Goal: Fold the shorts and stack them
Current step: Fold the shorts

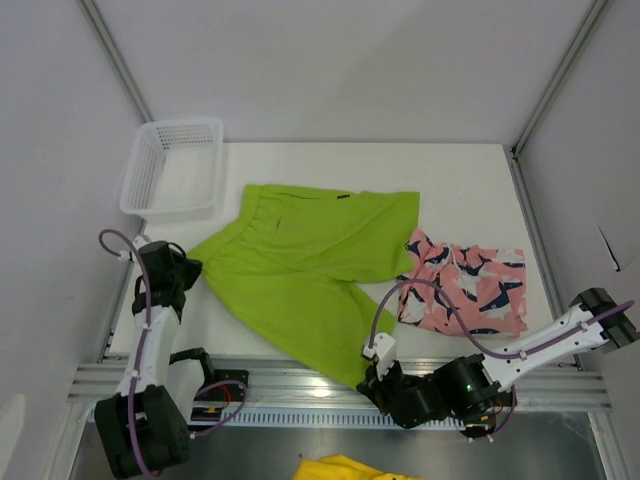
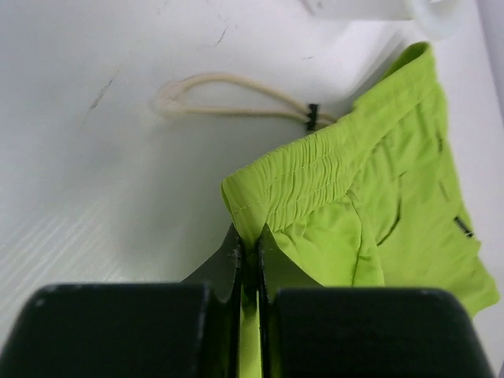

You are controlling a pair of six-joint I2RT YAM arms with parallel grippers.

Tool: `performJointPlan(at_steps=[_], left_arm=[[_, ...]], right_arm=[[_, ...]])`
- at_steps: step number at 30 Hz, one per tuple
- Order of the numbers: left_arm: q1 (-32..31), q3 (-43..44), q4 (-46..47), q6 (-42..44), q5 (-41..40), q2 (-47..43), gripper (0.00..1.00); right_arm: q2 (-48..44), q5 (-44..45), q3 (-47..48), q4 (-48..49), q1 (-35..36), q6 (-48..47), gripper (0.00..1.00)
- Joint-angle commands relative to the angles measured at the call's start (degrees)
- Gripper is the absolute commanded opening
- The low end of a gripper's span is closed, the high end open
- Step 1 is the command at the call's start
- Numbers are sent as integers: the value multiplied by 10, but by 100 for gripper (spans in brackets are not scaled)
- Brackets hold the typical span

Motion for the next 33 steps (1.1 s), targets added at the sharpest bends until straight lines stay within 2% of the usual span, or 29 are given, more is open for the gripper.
performJointPlan(at_steps=[1, 7, 10, 15, 18, 22, 23, 28, 29, 30, 32, 33], left_arm=[[4, 54, -138, -5, -45, -62, 0], [3, 118, -225, -34, -37, -73, 0], [3, 178, -307, -28, -55, -45, 0], [3, 233, -340, -42, -46, 3, 0], [3, 239, -332, -70, -21, 18, 0], [3, 249, -306, -112, -17, 19, 0], [4, 253, -302, -118, -17, 19, 0], [3, 302, -305, -130, -31, 46, 0], [3, 310, -307, -132, -31, 53, 0], [3, 327, -308, -137, -28, 59, 0], [3, 334, -307, -142, -23, 75, 0], [3, 344, -303, -146, -20, 80, 0]], right_arm=[[31, 64, 71, -7, 44, 0, 0], [43, 127, 188, -137, 70, 24, 0], [27, 158, 238, -186, 78, 21, 0], [8, 213, 319, -285, 62, 26, 0], [-21, 199, 359, -306, -3, -18, 0], [-65, 92, 376, -275, -138, -105, 0], [-69, 68, 378, -273, -201, -131, 0], [-41, -72, 381, -259, -397, -194, 0], [-35, -119, 381, -254, -431, -214, 0], [-27, -147, 380, -241, -498, -224, 0], [-19, -232, 381, -225, -562, -253, 0], [-12, -261, 384, -216, -627, -260, 0]])
